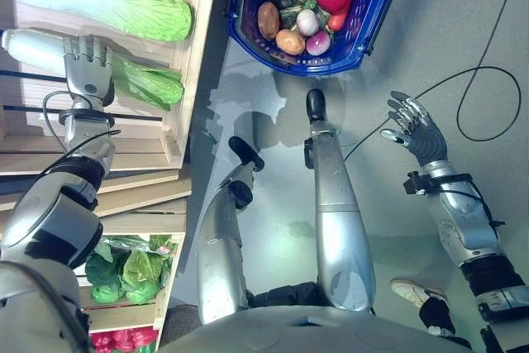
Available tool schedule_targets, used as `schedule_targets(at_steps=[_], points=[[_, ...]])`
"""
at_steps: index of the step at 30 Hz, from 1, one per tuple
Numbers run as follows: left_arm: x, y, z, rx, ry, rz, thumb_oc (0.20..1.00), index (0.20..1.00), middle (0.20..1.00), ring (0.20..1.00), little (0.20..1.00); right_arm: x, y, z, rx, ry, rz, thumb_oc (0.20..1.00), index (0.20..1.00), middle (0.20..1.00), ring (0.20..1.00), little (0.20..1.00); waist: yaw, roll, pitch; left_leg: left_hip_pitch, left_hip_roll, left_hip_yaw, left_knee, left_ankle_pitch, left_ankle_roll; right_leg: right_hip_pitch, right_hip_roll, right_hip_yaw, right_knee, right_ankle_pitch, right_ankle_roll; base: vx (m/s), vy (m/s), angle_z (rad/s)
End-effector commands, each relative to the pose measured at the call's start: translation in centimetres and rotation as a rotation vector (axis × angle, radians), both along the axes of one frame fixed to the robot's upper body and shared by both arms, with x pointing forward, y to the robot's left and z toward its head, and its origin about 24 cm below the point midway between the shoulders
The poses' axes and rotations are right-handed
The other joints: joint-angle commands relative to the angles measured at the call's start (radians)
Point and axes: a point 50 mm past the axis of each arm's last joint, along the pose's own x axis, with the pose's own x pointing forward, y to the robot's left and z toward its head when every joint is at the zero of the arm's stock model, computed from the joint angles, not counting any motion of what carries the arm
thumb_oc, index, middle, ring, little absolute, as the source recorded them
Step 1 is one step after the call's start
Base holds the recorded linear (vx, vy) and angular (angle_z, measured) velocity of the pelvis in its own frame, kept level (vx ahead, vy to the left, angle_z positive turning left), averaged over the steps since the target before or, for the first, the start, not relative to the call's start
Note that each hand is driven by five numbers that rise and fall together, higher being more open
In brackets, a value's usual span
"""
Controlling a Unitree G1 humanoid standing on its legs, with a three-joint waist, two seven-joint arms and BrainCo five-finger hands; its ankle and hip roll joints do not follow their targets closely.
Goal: Pick up fruits and vegetables into the basket
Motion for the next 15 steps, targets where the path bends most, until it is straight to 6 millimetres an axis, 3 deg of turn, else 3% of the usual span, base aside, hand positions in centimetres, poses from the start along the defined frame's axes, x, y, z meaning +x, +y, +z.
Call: schedule_targets(at_steps=[1, 7, 10, 15], points=[[-4.0, 6.6, 1.3, 0.026, -0.021, 0.302, 1.0, 1.0, 1.0, 1.0, 1.0, -0.4, 0.3, 1.6, 0.006, -0.097, 0.025, 1.0, 1.0, 1.0, 1.0, 1.0, -0.039, 0.02, -0.011, -0.117, 0.01, -0.008, 0.185, -0.106, -0.013, -0.008, 0.005, 0.047, -0.114, 0.032, 0.11, 0.02, 0.055, -0.02], [-4.7, 7.6, 1.8, 0.039, -0.025, 0.393, 1.0, 1.0, 1.0, 1.0, 1.0, -0.3, 0.3, 2.0, 0.009, -0.121, 0.019, 1.0, 1.0, 1.0, 1.0, 1.0, -0.04, 0.015, -0.011, -0.153, 0.015, -0.016, 0.224, -0.126, -0.004, -0.038, 0.007, 0.059, -0.09, 0.029, 0.109, 0.01, 0.043, -0.03], [-4.8, 7.8, 1.9, 0.04, -0.009, 0.416, 0.2, 0.2, 0.2, 0.2, 0.2, -0.3, 0.3, 2.1, 0.011, -0.129, 0.019, 1.0, 1.0, 1.0, 1.0, 1.0, -0.039, 0.011, -0.011, -0.163, 0.017, -0.02, 0.233, -0.131, -0.002, -0.045, 0.008, 0.062, -0.083, 0.029, 0.108, 0.0, 0.012, -0.03], [-5.2, 8.0, 1.2, 0.031, 0.011, 0.438, 0.2, 0.2, 0.2, 0.2, 0.2, -0.5, 0.2, 2.4, 0.013, -0.155, 0.013, 1.0, 1.0, 1.0, 1.0, 1.0, -0.036, 0.003, -0.011, -0.167, 0.015, -0.034, 0.242, -0.139, 0.001, -0.042, 0.008, 0.064, -0.076, 0.028, 0.109, 0.0, 0.0, 0.0]])
